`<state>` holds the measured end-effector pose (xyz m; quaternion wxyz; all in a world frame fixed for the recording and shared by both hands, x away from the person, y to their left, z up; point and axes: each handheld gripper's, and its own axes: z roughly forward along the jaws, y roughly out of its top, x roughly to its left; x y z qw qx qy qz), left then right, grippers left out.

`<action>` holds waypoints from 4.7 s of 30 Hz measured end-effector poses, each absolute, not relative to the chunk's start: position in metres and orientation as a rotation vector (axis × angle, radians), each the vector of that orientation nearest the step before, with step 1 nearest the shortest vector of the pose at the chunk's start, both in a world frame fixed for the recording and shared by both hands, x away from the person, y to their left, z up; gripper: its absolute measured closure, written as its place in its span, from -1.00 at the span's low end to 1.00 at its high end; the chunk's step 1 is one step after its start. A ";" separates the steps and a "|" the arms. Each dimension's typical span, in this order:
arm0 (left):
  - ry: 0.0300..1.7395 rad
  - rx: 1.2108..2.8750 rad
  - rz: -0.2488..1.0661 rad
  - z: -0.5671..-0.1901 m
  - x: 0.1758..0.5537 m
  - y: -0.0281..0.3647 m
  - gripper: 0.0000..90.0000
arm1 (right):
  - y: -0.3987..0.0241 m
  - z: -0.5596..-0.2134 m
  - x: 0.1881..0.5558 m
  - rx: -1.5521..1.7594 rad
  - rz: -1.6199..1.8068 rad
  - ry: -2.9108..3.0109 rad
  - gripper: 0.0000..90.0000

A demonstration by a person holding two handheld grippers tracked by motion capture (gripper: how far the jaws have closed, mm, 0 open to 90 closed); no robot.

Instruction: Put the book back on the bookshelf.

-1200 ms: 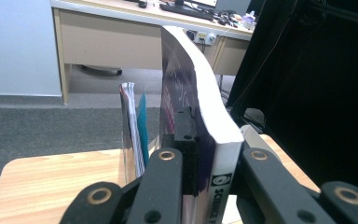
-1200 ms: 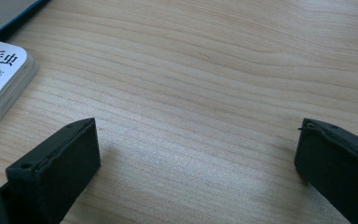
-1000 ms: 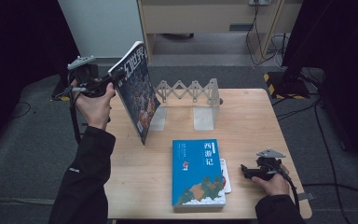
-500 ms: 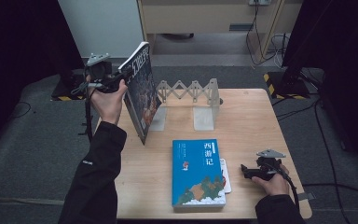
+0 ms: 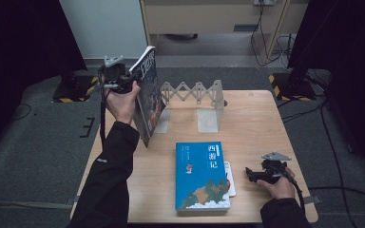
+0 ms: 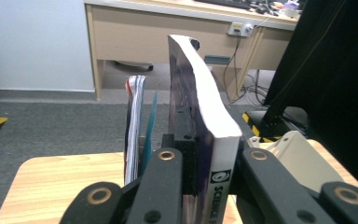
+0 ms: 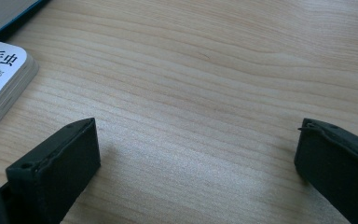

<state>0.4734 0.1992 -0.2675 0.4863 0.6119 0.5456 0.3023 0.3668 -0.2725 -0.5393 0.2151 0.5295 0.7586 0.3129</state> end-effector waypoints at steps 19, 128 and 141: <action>1.367 1.521 0.792 -0.290 0.491 0.186 0.82 | -0.272 -0.539 0.367 1.468 0.867 2.104 -0.99; 1.435 1.747 0.822 -0.326 0.482 0.171 0.75 | -0.271 -0.539 0.367 1.471 0.870 2.099 -0.99; 1.407 1.636 0.869 -0.321 0.487 0.179 0.83 | -0.271 -0.539 0.368 1.469 0.869 2.099 -0.99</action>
